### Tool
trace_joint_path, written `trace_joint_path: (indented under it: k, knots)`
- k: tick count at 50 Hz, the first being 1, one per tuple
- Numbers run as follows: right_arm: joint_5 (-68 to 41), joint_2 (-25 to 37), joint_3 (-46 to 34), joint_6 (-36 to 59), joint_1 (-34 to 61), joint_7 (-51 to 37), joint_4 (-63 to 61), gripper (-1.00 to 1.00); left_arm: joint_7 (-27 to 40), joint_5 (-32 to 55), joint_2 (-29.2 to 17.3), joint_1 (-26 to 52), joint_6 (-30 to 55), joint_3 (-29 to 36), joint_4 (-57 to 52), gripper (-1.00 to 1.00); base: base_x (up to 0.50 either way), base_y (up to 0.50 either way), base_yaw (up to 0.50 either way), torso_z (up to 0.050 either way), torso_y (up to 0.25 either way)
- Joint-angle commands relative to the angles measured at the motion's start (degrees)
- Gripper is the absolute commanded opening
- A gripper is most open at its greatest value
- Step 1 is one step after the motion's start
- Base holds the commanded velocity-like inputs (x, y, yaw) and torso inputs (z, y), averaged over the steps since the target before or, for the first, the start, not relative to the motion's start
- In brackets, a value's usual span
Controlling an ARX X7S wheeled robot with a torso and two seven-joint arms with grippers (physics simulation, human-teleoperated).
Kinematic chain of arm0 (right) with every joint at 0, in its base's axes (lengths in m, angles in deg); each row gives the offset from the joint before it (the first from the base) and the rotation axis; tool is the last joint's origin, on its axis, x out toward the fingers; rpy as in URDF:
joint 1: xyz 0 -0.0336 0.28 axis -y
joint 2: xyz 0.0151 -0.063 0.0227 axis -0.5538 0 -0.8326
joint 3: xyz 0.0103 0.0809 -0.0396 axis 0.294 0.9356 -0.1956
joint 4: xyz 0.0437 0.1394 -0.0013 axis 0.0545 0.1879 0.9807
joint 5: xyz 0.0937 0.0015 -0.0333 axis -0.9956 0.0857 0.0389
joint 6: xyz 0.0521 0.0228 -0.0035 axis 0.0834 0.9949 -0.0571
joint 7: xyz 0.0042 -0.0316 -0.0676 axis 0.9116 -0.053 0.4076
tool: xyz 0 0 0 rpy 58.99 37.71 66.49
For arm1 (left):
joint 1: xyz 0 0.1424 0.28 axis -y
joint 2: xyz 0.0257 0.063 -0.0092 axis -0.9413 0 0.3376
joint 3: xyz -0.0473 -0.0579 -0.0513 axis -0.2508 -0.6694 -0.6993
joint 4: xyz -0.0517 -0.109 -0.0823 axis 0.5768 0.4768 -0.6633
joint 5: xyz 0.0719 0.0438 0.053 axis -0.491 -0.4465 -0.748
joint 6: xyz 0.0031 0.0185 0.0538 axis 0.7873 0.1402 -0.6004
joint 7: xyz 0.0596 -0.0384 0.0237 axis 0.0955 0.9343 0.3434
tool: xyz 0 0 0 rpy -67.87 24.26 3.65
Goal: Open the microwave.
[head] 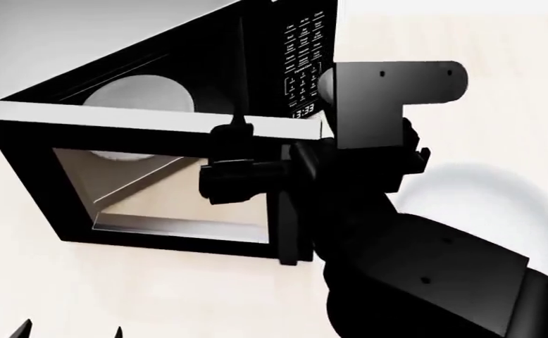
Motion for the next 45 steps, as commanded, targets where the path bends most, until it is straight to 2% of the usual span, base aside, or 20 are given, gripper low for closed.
trace_joint_path:
  k: [1,25,45]
  knots:
    - [-4.16,1.54,-6.81,0.65,-6.43,-1.0,-1.16,1.0,0.05,0.07,-0.1,0.14,-0.01,0.17,0.13,1.0,0.0,0.0,0.0,0.0,-0.011]
    - [-3.28,2.97,-9.01,1.84,-9.41,-3.97,-6.2,1.0,0.46,-0.02,-0.42,-0.06,0.07,0.59,-0.3,1.0,0.0,0.0,0.0,-0.002,-0.006]
    - [-4.16,4.95,-11.63,4.52,-11.75,-13.64,-21.46,1.0,0.7,-0.58,-0.42,-0.09,-0.1,1.36,-0.06,1.0,0.0,0.0,0.0,-0.003,-0.007]
